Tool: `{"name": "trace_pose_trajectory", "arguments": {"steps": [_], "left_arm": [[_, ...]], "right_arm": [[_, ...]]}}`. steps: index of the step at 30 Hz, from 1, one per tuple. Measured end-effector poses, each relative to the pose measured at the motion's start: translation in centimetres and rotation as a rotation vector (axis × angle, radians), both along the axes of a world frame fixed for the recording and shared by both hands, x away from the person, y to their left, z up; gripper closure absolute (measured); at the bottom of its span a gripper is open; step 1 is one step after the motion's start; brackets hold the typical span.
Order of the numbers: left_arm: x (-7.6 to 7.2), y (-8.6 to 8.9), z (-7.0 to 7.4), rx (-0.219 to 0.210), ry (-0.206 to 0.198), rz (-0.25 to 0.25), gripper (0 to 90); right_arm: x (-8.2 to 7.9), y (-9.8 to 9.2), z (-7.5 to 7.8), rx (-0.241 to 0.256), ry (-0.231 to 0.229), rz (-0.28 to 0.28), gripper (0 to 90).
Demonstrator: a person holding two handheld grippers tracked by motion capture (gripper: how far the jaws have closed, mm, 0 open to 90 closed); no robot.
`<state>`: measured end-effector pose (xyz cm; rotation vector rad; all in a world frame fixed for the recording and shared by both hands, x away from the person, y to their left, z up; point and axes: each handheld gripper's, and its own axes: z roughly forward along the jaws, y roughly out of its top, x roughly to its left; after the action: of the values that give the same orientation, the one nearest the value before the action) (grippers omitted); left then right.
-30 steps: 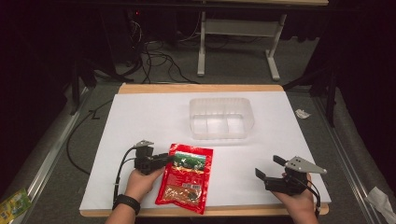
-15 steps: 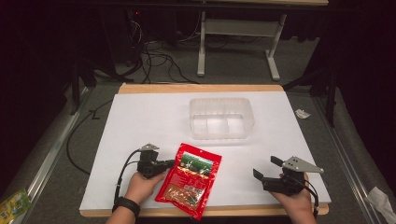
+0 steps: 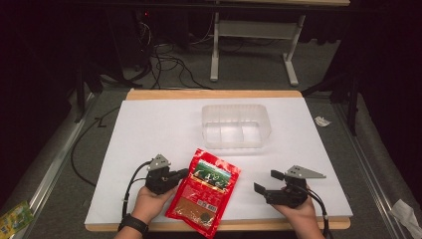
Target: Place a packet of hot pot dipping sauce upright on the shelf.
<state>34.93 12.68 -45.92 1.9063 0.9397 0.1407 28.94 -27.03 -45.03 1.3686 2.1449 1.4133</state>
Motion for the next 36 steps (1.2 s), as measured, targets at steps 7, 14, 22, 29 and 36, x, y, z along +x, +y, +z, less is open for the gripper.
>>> {"name": "trace_pose_trajectory", "arguments": {"steps": [7,14,22,29,36], "left_arm": [[-0.2,-0.1,0.2,0.001,-0.030,-0.007,90.0],[-0.2,0.1,0.2,-0.005,-0.034,-0.007,90.0],[-0.2,0.4,0.3,-0.015,-0.041,0.009,90.0],[-0.2,0.8,0.5,-0.030,-0.039,0.011,90.0],[0.1,0.6,0.0,-0.025,0.005,0.022,90.0]], "right_arm": [[1.2,3.8,-1.5,-0.013,0.088,0.059,9.3],[2.3,6.8,-2.7,0.013,0.166,0.106,13.7],[2.6,8.4,-3.3,0.058,0.200,0.140,28.4],[2.1,8.6,-3.6,0.065,0.219,0.167,67.1],[2.2,8.3,-3.0,0.051,0.178,0.178,90.0]]}}
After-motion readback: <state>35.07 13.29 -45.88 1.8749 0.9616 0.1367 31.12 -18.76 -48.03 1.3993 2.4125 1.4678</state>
